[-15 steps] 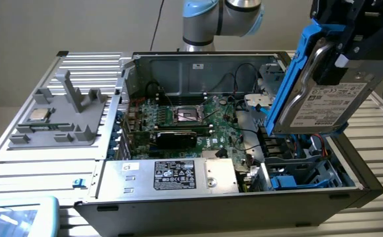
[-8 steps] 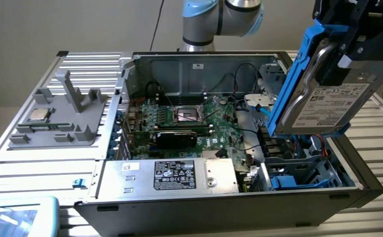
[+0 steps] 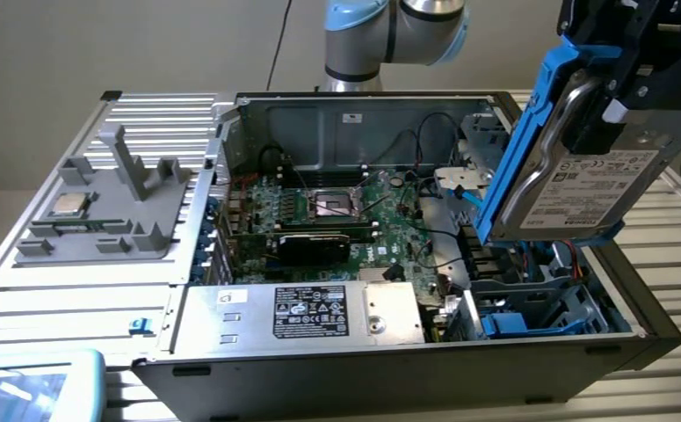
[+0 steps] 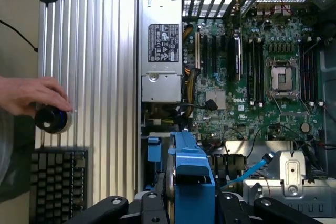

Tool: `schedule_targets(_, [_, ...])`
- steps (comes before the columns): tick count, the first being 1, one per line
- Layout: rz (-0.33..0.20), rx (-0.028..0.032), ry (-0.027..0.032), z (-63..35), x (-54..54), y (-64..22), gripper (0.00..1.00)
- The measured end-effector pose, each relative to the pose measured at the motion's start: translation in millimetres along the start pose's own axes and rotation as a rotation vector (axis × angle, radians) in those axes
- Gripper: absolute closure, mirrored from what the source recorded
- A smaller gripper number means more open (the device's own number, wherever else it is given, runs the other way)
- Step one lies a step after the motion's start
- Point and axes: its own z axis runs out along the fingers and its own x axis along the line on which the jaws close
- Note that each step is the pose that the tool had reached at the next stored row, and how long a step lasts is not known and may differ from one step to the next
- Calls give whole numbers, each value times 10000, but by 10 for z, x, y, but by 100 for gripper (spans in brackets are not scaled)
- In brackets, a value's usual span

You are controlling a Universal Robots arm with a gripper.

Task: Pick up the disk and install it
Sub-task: 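Insert the disk into the insertion slot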

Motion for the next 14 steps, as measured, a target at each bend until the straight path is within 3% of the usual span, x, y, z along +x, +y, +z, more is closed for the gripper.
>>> schedule_targets(12, [1, 0, 1, 1, 1, -3, 63])
schedule_targets(14, [-1, -29, -5, 3, 11, -28, 63])
